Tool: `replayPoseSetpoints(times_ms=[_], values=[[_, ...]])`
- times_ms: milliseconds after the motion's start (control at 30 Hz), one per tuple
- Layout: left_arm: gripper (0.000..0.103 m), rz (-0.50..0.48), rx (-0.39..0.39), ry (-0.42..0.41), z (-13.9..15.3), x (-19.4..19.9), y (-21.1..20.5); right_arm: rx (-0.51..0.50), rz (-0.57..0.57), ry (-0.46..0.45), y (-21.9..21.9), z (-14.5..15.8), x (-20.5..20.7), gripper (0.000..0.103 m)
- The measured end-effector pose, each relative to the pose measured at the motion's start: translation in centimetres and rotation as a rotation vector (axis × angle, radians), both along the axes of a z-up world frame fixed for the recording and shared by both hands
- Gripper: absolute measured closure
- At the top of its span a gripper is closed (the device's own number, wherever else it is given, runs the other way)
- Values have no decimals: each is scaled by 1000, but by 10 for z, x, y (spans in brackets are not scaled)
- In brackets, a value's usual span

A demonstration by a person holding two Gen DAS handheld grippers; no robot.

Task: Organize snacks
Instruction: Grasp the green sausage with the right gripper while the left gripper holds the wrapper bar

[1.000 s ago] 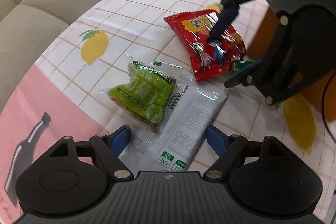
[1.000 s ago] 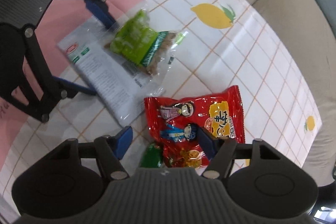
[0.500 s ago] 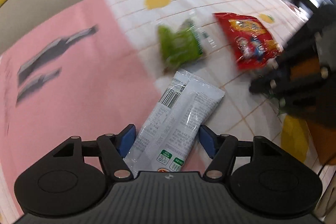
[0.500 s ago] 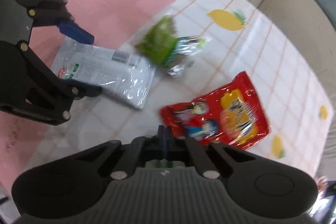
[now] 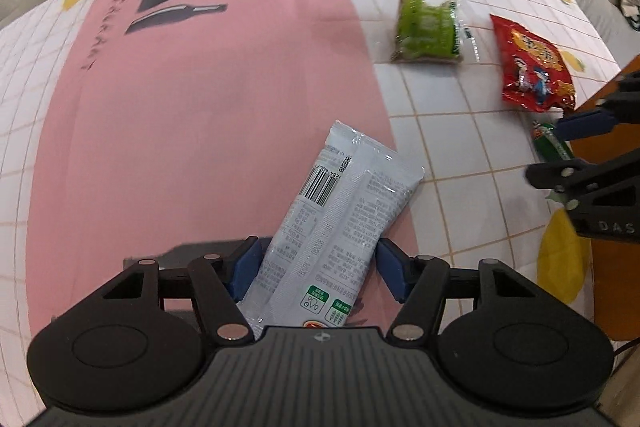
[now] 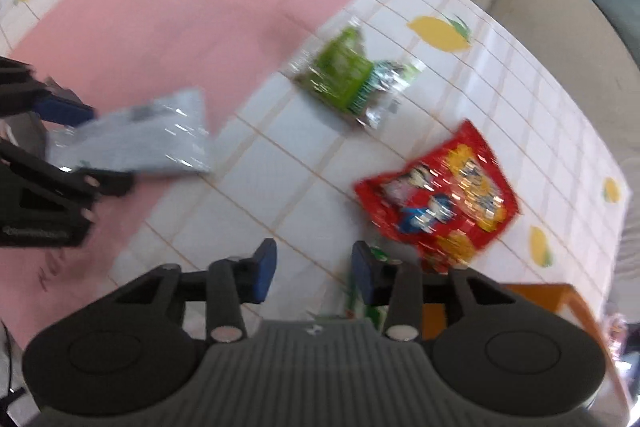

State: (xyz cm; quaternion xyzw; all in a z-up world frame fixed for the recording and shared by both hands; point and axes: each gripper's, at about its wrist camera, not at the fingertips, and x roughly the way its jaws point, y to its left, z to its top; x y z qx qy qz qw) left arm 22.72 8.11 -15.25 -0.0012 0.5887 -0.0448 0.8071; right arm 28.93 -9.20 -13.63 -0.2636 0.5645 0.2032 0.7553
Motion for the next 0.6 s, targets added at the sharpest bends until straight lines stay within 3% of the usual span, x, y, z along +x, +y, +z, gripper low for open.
replayPoseSetpoints(times_ms=[100, 300, 400, 467, 533, 600], values=[[29, -4, -1, 5, 0, -2, 1, -61, -21, 21, -4, -3, -1, 49], [28, -21, -16, 1, 1, -8, 3, -137, 7, 48, -1, -18, -7, 49], [28, -27, -26, 7, 1, -10, 4, -128, -10, 71, -2, -18, -9, 50], [28, -15, -41, 17, 1, -11, 6, -112, -29, 85, -4, -18, -8, 55], [28, -1, -61, 23, 1, -12, 9, -89, -51, 101, -5, -17, -8, 73], [28, 3, -73, 23, 2, -13, 11, -57, -80, 115, -7, -18, -7, 79]])
